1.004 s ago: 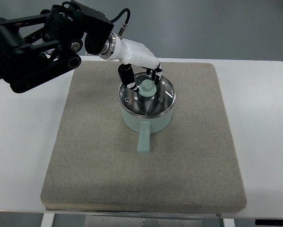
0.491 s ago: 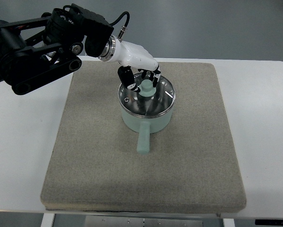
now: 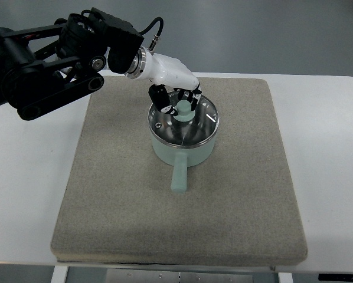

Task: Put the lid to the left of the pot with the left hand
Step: 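Close the left hand fingers around the green lid knob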

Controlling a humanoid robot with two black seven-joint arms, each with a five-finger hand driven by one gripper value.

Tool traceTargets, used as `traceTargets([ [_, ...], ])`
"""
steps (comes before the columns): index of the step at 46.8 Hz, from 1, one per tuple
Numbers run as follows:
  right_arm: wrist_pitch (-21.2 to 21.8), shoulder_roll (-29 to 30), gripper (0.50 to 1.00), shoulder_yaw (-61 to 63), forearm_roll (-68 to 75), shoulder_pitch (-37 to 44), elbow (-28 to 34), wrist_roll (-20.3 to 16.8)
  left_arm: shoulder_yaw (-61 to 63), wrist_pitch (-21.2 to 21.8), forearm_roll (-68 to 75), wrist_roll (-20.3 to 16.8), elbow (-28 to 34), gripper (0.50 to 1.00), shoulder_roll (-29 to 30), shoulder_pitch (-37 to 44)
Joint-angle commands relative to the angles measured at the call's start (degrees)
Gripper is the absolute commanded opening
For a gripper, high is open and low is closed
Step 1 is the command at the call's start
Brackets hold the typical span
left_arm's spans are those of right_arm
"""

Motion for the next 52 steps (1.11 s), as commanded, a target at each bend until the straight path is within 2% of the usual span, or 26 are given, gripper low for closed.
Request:
traceTargets([
  [1, 0.0, 0.0, 0.921, 0.0, 0.0, 0.0, 0.0, 0.0, 0.0, 0.0, 0.0, 0.0, 0.0, 0.568, 0.0, 0.0],
  [9, 0.0, 0.0, 0.921, 0.0, 0.0, 0.0, 0.0, 0.0, 0.0, 0.0, 0.1, 0.1, 0.1, 0.500, 0.0, -0.1],
  [52, 0.0, 0.0, 0.921, 0.0, 0.0, 0.0, 0.0, 0.0, -1.3, 0.2, -0.3, 0.1, 0.4, 0.500, 0.4, -0.9],
])
